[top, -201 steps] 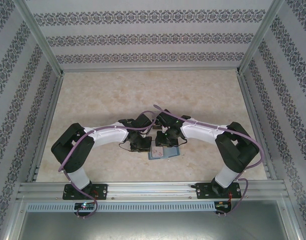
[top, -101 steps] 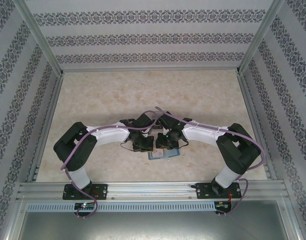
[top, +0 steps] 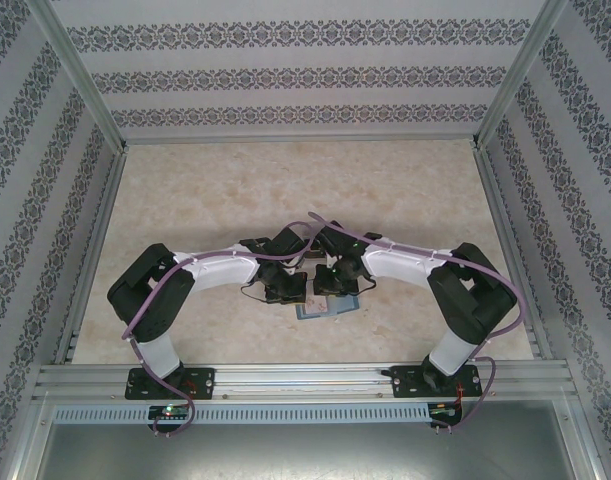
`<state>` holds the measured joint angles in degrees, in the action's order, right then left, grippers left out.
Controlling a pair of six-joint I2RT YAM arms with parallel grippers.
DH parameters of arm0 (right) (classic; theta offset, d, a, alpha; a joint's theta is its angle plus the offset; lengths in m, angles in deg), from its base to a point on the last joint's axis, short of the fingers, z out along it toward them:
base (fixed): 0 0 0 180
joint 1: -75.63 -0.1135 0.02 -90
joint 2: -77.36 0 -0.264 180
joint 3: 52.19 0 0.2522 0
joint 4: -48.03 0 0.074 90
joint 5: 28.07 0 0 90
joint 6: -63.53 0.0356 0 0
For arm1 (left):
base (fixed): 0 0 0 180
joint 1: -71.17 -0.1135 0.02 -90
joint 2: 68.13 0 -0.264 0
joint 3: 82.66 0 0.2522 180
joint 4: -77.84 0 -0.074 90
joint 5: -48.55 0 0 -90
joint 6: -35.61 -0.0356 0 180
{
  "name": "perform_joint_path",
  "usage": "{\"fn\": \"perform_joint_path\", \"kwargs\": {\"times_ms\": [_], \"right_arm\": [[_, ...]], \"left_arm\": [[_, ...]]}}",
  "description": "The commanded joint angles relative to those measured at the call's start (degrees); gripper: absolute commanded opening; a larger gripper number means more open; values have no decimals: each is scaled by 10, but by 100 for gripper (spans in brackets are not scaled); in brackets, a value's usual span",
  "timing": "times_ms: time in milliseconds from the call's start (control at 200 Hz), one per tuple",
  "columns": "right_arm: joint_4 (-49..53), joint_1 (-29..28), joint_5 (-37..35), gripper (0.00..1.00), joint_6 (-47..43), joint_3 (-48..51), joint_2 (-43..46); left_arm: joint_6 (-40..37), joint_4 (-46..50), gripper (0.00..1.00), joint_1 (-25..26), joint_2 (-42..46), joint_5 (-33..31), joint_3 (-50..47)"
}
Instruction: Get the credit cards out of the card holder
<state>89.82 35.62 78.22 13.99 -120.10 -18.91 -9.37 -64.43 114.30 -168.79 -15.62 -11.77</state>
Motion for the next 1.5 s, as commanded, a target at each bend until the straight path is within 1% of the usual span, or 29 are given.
{"fn": "perform_joint_path", "kwargs": {"times_ms": [0, 190, 390, 460, 964, 1209, 1494], "right_arm": [[22, 7, -20, 24, -20, -17, -8], [31, 9, -16, 23, -22, -25, 6], [-24, 8, 53, 24, 12, 8, 29], [-32, 4, 58, 24, 18, 15, 27], [-39, 2, 39, 23, 11, 19, -37], [19, 4, -24, 23, -16, -13, -31], [65, 7, -47, 24, -43, -47, -32]], "left_arm": [[-9, 21, 0, 6, -9, -22, -18], [-11, 26, 0, 6, -7, -24, -18], [-13, 31, 0, 6, -3, -26, -12], [-14, 31, 0, 6, -4, -25, -10], [-18, 36, 0, 6, -3, -25, -8], [-19, 40, 0, 6, -2, -29, -10], [-22, 42, 0, 6, -4, -30, -11]]}}
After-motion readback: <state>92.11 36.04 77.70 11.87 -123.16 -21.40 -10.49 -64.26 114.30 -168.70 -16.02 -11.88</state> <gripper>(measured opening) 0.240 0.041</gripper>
